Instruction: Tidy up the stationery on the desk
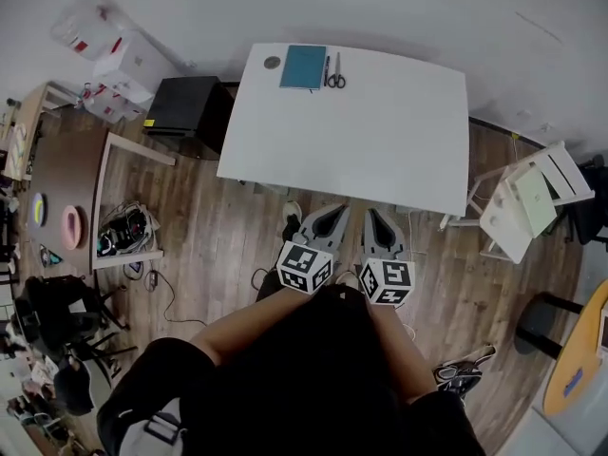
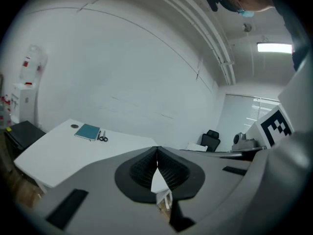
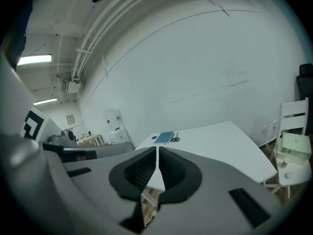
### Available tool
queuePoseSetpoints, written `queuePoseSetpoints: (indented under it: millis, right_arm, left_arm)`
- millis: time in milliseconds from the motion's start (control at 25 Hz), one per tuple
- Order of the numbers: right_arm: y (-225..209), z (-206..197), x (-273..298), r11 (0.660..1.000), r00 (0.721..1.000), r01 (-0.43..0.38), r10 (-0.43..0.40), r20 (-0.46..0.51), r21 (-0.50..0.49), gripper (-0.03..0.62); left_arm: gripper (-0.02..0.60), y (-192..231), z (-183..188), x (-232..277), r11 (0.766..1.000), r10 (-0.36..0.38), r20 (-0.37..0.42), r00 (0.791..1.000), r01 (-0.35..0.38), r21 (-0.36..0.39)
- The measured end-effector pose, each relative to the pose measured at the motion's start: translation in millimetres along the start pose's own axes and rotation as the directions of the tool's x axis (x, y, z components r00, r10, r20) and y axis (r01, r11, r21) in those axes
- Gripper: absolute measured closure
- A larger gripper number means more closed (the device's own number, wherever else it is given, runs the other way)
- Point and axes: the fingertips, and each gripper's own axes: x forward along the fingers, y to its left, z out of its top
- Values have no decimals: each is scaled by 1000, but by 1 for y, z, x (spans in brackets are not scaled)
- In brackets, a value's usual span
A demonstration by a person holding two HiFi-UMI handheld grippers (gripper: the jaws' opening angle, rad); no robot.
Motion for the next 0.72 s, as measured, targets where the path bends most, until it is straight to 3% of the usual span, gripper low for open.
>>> queuePoseSetpoints:
  millis: [160, 280, 440, 720]
  right_arm:
    - [10, -3, -48, 1000, 999, -22, 22, 31, -15, 553]
    - [23, 13, -72, 999, 997, -36, 39, 71, -38, 553]
    - [35, 41, -99, 993, 990, -11, 28, 142, -120, 554]
    - [55, 40, -123, 987, 985, -19, 46, 168, -159, 554]
  left_arm:
    - [568, -43, -1, -31, 994, 35, 1, 999, -35, 102]
    - [568, -60, 8, -58, 989, 56, 23, 998, -59, 138]
    - [568, -77, 27, -80, 972, 59, 128, 990, -86, 219]
    - [568, -87, 54, -106, 957, 95, 258, 961, -159, 241]
